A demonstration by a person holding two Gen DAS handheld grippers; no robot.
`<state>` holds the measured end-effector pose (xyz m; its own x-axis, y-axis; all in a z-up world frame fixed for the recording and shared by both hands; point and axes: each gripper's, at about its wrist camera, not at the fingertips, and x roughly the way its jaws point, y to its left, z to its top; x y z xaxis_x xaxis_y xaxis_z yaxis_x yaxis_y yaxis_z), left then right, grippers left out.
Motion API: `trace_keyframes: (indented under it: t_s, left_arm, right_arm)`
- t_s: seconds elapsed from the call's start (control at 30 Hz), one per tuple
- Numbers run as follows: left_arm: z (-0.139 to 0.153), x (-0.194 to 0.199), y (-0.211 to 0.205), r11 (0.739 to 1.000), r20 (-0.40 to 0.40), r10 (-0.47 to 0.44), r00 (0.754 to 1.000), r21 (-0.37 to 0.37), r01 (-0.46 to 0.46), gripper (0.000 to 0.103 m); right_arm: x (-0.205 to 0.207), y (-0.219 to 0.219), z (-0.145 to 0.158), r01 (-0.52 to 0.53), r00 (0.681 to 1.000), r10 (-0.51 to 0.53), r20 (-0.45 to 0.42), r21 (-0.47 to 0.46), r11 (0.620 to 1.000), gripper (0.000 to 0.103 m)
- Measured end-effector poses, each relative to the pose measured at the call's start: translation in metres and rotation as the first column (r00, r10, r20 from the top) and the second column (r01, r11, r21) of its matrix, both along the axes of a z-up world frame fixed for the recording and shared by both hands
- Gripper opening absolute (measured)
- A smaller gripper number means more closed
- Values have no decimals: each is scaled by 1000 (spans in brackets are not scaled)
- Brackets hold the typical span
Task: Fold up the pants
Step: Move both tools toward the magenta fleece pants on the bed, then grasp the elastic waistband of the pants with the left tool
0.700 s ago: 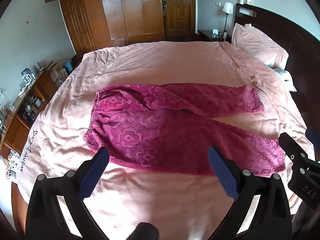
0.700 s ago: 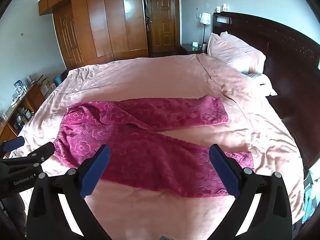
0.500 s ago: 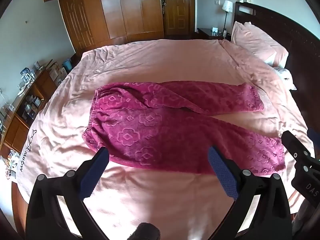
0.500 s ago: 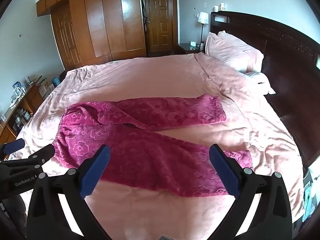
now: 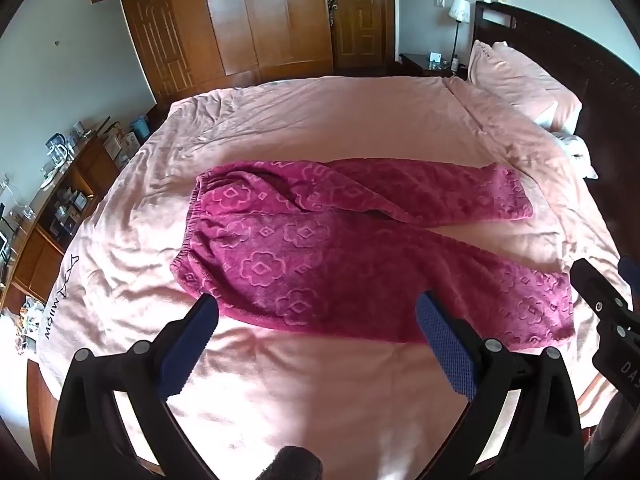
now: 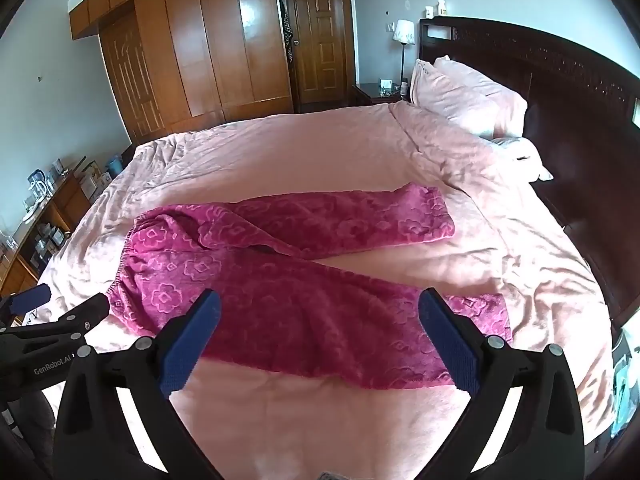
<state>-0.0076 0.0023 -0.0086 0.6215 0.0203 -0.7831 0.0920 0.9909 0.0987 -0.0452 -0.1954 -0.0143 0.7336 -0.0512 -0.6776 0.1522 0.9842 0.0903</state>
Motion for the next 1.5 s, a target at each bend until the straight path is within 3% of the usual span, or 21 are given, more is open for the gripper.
trace_keyframes:
  t_s: [0.77,1.5]
  left_arm:
    - [-4,-4,0,1000,-23,7,1000,16,-7,98]
    - [-23,7,24,999,-85,46,995,9,-46,98]
  right_arm:
    - [-4,2,1,2,1000,-2,-15,21,1000,100]
    - [8,13,-14,-6,996,10,-89,47,999,100]
